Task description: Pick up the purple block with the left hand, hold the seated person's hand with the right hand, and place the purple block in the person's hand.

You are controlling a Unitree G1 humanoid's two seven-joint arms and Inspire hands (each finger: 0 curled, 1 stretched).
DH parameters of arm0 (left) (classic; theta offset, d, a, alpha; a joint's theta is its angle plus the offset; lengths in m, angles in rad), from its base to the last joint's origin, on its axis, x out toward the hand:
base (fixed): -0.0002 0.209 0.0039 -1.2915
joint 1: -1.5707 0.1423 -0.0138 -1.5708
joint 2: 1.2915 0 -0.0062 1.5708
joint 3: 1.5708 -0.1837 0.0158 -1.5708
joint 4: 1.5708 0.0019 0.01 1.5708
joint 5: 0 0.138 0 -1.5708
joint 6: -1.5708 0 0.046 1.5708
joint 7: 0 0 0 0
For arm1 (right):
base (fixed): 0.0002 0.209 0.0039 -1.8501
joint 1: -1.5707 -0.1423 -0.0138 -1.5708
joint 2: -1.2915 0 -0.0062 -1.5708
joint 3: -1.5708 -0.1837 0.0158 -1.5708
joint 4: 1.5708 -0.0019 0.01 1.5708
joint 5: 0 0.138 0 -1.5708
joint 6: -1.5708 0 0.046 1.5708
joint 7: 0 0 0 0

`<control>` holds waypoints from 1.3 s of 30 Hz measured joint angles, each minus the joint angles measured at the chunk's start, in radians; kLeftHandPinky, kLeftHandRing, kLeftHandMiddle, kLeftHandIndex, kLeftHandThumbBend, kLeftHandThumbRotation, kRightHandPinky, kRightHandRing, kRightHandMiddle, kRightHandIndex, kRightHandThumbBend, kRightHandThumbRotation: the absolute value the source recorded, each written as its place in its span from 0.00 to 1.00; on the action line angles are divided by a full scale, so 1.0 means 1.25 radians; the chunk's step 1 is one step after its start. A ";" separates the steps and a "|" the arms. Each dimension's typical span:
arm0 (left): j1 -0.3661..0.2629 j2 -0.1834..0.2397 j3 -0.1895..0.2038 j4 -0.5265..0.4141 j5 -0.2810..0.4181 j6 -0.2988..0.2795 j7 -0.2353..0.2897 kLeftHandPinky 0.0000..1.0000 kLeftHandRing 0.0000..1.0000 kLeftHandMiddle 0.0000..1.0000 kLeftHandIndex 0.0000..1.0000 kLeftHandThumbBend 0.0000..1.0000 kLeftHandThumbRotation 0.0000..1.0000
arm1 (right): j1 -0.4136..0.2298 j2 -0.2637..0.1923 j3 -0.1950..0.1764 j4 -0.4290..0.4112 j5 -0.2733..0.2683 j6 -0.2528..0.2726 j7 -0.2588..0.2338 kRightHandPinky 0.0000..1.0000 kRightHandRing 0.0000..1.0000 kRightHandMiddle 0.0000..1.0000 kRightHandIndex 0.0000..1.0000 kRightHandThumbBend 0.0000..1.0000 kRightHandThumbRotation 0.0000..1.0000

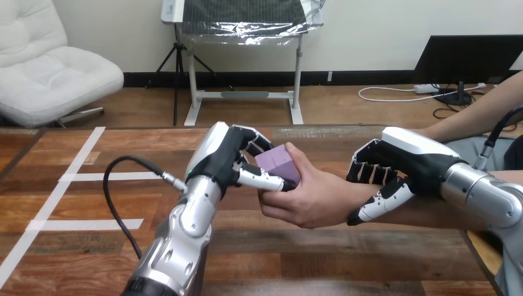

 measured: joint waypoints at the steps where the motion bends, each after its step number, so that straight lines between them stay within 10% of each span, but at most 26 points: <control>1: -0.002 -0.001 -0.001 0.002 0.001 0.000 0.000 0.15 0.22 0.32 0.45 0.70 0.00 | 0.000 0.001 0.000 0.000 0.000 0.000 0.000 0.37 0.44 0.50 0.52 0.82 0.24; 39: -0.016 -0.027 -0.009 0.019 0.001 0.000 -0.011 0.20 0.28 0.37 0.46 0.68 0.00 | 0.002 0.007 -0.001 -0.005 0.000 0.018 0.006 0.38 0.44 0.50 0.51 0.82 0.22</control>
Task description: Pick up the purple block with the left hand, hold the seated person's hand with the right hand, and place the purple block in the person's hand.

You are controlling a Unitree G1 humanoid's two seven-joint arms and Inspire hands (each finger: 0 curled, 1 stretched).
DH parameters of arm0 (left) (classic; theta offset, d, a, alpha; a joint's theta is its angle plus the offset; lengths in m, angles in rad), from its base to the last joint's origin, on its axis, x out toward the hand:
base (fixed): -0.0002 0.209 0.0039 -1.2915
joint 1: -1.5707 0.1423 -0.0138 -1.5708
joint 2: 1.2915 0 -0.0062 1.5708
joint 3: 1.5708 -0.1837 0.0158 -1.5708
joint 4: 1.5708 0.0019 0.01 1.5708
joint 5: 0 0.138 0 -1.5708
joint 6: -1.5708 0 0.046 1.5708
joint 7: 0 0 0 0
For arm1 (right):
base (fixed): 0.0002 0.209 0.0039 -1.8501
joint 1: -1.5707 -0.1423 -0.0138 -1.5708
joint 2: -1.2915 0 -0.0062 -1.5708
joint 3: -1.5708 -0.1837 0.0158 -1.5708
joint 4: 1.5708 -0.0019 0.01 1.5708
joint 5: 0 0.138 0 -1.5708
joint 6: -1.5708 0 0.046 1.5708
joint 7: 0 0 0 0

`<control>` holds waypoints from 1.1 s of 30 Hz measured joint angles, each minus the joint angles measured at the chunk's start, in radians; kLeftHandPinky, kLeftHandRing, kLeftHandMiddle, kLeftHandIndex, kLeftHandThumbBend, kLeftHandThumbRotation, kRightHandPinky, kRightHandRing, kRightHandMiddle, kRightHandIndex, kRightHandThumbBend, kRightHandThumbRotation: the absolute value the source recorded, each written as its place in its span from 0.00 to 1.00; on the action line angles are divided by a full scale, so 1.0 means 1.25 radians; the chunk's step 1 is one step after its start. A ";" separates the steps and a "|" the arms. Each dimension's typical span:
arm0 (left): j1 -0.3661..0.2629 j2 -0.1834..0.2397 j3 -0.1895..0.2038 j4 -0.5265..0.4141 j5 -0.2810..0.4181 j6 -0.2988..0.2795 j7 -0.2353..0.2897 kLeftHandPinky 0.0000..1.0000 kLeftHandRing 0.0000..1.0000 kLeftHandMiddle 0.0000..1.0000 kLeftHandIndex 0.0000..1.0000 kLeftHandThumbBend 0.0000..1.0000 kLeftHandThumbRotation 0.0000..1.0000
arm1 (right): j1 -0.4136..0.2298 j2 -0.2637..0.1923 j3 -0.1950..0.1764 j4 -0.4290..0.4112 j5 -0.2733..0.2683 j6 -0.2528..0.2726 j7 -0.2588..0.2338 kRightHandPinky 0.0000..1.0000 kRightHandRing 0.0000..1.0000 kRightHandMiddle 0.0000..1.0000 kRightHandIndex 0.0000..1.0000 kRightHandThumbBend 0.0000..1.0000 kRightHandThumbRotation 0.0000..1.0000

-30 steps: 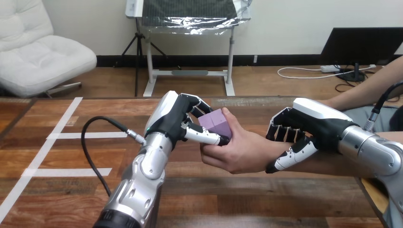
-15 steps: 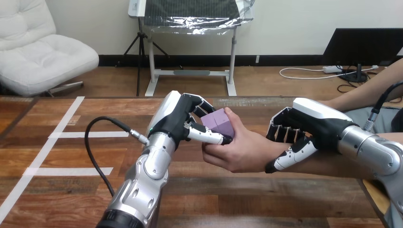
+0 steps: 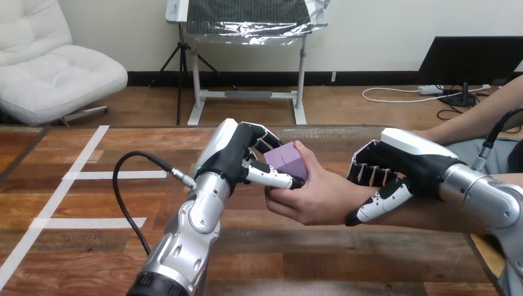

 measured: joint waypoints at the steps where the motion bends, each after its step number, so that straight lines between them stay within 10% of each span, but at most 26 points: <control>1: 0.000 0.000 0.000 0.000 0.000 0.000 -0.002 0.21 0.29 0.37 0.47 0.68 0.00 | 0.000 0.000 0.000 0.000 0.000 0.001 0.001 0.38 0.44 0.50 0.51 0.82 0.22; 12: 0.000 0.003 0.000 -0.026 -0.002 0.034 -0.056 0.47 0.57 0.61 0.63 0.69 0.31 | 0.002 -0.003 -0.002 -0.005 0.007 0.017 0.028 0.43 0.50 0.54 0.56 0.85 0.30; 33: 0.069 0.006 -0.001 -0.192 -0.034 0.052 -0.110 0.57 0.72 0.75 0.74 0.76 0.76 | 0.002 -0.020 -0.014 -0.040 0.092 0.023 0.130 0.64 0.73 0.76 0.78 0.97 0.62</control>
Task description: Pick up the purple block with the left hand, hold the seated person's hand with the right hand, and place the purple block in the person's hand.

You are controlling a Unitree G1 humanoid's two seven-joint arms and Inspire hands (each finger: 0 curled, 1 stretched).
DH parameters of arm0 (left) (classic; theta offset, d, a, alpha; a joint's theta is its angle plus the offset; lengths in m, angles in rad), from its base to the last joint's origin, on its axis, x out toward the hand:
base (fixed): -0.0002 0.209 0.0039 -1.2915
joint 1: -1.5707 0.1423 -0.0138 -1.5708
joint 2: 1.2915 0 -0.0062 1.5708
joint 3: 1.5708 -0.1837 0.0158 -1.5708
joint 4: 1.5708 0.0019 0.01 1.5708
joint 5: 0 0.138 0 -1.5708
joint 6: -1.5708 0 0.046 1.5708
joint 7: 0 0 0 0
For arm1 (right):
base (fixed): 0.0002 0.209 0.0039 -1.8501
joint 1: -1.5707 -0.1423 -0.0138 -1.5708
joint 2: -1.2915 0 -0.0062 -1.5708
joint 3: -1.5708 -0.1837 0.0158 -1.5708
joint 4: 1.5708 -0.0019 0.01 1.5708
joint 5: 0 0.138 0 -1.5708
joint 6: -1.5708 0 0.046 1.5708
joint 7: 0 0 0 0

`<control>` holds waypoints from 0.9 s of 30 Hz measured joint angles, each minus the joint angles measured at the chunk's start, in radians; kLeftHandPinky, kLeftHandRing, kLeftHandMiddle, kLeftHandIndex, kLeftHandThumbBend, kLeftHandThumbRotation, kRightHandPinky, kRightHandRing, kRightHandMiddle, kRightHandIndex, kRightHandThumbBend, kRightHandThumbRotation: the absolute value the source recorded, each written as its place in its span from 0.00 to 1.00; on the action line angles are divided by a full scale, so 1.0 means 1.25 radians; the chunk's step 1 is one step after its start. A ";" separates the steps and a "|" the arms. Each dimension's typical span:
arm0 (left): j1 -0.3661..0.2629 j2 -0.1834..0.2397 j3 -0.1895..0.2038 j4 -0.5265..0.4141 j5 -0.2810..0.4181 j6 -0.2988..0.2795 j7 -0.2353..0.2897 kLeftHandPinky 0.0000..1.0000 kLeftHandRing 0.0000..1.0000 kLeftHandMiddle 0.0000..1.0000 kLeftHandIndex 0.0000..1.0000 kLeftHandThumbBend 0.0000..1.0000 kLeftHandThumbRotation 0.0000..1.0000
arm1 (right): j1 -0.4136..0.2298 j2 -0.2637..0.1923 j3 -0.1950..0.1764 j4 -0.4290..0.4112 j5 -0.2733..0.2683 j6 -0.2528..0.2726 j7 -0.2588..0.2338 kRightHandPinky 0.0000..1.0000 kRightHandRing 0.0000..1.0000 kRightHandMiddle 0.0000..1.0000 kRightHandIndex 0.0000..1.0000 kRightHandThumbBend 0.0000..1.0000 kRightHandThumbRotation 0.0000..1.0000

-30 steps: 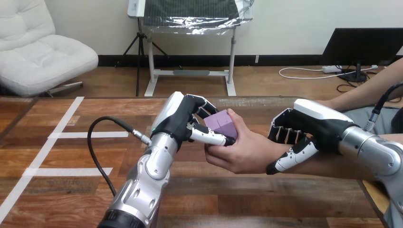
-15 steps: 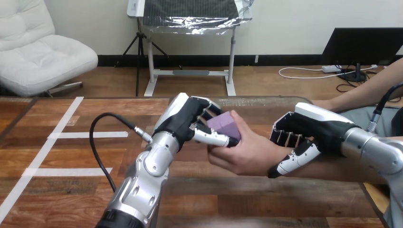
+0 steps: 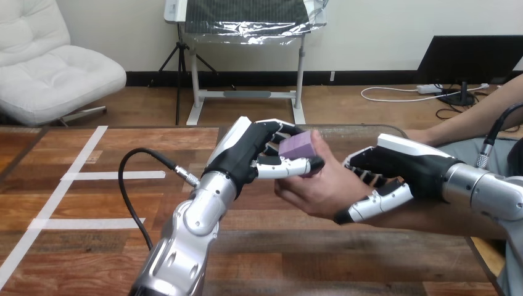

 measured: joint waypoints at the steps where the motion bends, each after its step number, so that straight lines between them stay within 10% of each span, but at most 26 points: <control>1: 0.004 0.001 0.000 -0.008 0.000 0.000 -0.001 0.58 0.72 0.75 0.75 0.77 0.77 | 0.000 0.000 -0.001 -0.001 0.004 0.000 0.002 0.64 0.73 0.77 0.79 0.98 0.63; 27: 0.100 0.049 0.003 -0.189 -0.006 0.001 -0.030 0.72 0.81 0.80 0.78 0.85 0.89 | 0.004 0.000 -0.029 -0.011 0.085 0.011 0.026 0.69 0.86 0.93 0.96 1.00 0.77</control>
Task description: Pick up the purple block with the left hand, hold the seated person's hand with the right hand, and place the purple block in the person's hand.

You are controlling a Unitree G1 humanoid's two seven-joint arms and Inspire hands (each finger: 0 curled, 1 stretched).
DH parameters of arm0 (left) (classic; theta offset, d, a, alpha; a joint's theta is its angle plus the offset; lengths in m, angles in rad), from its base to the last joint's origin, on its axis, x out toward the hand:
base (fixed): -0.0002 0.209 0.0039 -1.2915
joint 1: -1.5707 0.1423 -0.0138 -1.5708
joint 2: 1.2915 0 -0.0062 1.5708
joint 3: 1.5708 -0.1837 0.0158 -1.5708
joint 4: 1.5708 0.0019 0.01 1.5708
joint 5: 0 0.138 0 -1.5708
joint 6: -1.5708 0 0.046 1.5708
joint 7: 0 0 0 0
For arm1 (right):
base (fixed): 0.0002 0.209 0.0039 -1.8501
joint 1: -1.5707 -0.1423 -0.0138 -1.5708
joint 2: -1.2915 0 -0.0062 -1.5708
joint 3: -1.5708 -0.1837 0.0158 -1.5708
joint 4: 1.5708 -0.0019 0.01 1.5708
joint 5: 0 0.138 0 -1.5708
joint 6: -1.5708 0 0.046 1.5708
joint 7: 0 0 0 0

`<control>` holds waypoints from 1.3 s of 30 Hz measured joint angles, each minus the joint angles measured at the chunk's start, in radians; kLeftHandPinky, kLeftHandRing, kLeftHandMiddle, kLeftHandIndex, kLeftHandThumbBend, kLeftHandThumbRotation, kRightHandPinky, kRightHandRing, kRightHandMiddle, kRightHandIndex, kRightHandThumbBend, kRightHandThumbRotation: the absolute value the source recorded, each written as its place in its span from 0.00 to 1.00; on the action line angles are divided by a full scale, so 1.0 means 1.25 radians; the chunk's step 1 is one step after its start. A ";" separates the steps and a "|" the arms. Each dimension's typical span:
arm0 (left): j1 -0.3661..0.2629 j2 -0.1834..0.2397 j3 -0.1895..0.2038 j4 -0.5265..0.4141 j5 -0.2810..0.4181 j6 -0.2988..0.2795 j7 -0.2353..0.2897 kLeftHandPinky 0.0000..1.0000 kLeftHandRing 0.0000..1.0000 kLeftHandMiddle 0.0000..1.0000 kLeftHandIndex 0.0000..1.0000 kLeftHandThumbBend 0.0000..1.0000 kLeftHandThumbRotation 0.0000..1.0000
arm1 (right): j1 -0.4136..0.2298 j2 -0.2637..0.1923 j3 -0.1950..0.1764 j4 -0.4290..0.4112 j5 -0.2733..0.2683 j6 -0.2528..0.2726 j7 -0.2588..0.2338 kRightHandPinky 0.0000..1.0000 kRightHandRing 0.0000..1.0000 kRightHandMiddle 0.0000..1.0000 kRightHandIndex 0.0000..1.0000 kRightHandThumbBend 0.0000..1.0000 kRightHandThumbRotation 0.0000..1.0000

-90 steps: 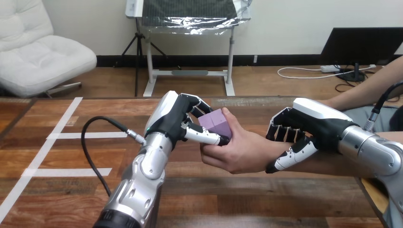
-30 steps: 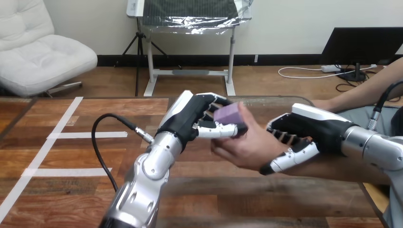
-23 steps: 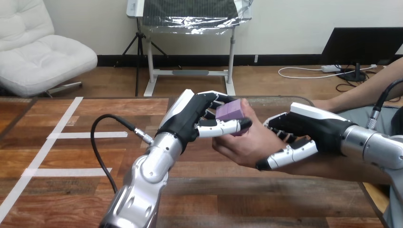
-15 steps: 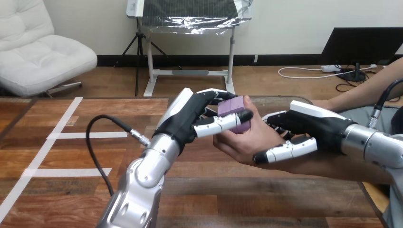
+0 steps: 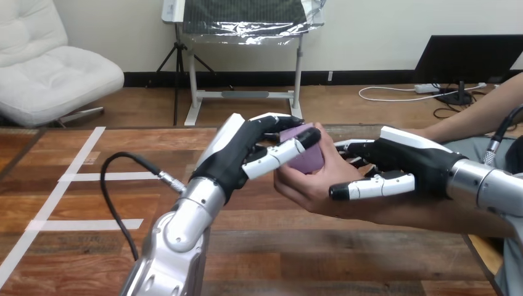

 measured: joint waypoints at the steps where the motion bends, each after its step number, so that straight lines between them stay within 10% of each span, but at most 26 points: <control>1: 0.002 0.001 0.001 -0.004 -0.002 0.000 0.000 0.72 0.81 0.80 0.78 0.85 0.89 | 0.001 0.000 -0.001 0.000 0.003 0.000 0.000 0.69 0.86 0.93 0.96 1.00 0.78; 13: 0.037 0.011 0.008 -0.052 -0.021 -0.004 0.001 0.70 0.81 0.80 0.78 0.87 0.92 | 0.024 0.001 -0.009 -0.002 0.013 -0.011 -0.045 0.68 0.85 0.93 0.98 1.00 0.83; 29: 0.175 -0.007 0.035 -0.126 -0.062 -0.087 0.062 0.71 0.79 0.79 0.77 0.72 0.99 | 0.124 0.033 -0.040 -0.043 0.018 -0.079 -0.233 0.71 0.85 0.89 0.96 0.94 0.99; 30: 0.233 -0.008 0.048 -0.165 -0.070 -0.121 0.078 0.69 0.78 0.78 0.76 0.67 1.00 | 0.171 0.062 -0.070 -0.058 0.030 -0.111 -0.282 0.75 0.86 0.89 0.94 0.90 1.00; 39: 0.306 -0.007 0.072 -0.221 -0.112 -0.202 0.094 0.69 0.78 0.79 0.77 0.57 1.00 | 0.235 0.131 -0.119 -0.081 0.181 -0.210 -0.301 0.83 0.91 0.91 0.92 0.89 1.00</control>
